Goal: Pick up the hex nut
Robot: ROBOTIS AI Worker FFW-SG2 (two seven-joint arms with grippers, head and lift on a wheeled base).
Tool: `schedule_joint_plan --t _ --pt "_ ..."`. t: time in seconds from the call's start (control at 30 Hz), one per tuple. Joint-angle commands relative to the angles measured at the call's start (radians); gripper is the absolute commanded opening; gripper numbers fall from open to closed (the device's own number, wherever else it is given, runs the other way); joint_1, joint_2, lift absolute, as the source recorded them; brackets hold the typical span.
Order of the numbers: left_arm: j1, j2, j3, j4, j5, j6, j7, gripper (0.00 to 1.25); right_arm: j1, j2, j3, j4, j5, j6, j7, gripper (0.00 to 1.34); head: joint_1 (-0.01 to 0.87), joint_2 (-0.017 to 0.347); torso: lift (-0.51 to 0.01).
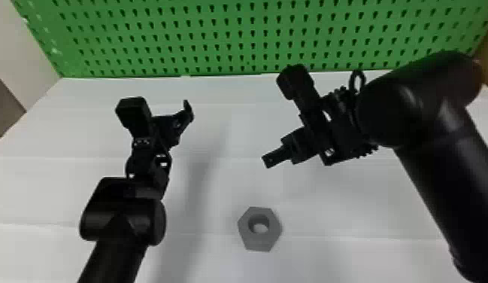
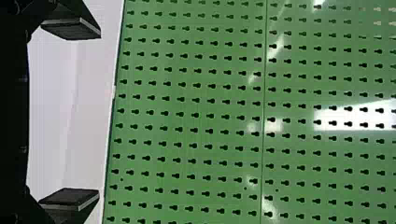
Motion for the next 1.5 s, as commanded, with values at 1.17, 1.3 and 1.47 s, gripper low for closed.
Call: schedule_joint_plan --t 1.17,1.3,1.47 --pt "-0.018 0.000 -0.002 0.008 -0.009 0.000 0.000 1.16 -0.097 0.016 0.217 0.318 -0.079 0.001 0.000 1.24 0.785 0.155 -0.078" --pt "-0.021 0.000 -0.002 0.008 -0.009 0.000 0.000 1.16 -0.102 0.016 0.226 0.332 -0.091 0.001 0.000 1.24 0.785 0.155 -0.078" --pt "-0.025 0.000 -0.002 0.008 -0.009 0.000 0.000 1.16 -0.106 0.016 0.235 0.352 -0.111 0.001 0.000 1.24 0.785 0.155 -0.078"
